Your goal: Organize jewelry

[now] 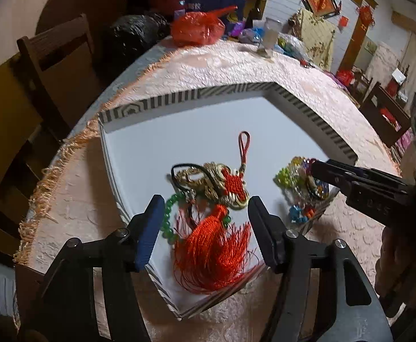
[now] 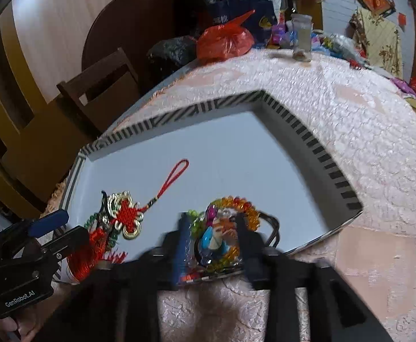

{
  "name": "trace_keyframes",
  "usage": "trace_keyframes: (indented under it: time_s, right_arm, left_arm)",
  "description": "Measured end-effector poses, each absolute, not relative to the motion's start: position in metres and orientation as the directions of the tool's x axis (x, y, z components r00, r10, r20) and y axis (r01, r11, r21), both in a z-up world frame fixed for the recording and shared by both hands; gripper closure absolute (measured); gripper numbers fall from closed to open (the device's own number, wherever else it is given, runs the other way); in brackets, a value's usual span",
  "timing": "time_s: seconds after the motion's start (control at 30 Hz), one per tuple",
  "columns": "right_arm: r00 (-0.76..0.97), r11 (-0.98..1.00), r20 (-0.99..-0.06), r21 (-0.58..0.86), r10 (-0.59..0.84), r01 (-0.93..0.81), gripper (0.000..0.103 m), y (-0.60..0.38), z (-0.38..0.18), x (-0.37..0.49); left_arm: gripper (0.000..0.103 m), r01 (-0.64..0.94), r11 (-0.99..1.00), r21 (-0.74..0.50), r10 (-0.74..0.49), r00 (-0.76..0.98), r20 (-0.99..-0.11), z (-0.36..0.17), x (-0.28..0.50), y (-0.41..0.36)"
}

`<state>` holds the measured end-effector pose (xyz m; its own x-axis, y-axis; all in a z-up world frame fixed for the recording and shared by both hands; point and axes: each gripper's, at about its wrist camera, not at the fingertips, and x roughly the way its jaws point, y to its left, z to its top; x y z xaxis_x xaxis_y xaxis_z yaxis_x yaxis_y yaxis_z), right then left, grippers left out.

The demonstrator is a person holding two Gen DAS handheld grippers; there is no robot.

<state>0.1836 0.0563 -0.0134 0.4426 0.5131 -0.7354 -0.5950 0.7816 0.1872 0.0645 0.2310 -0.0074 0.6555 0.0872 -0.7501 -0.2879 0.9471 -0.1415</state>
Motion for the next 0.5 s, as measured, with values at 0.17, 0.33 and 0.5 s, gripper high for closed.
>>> trace_keyframes:
  time_s: [0.17,0.33,0.5]
  right_arm:
    - [0.457,0.785,-0.729,0.176,0.509,-0.594,0.061,0.055,-0.003,0.181]
    - [0.449,0.802,-0.758,0.159,0.473,-0.576,0.058,0.05,0.004,0.178]
    - [0.449,0.814,-0.785,0.119,0.428,-0.568,0.039,0.039,0.013,0.163]
  left_arm:
    - [0.022,-0.318,0.944,-0.086,0.14,0.623,-0.769,-0.009,0.068,0.232]
    - [0.014,-0.288,0.954,-0.081,0.1,0.564,-0.819,-0.013,0.072,0.227]
    - [0.014,-0.304,0.952,-0.024,0.16,0.567,-0.808,-0.001,0.063,0.216]
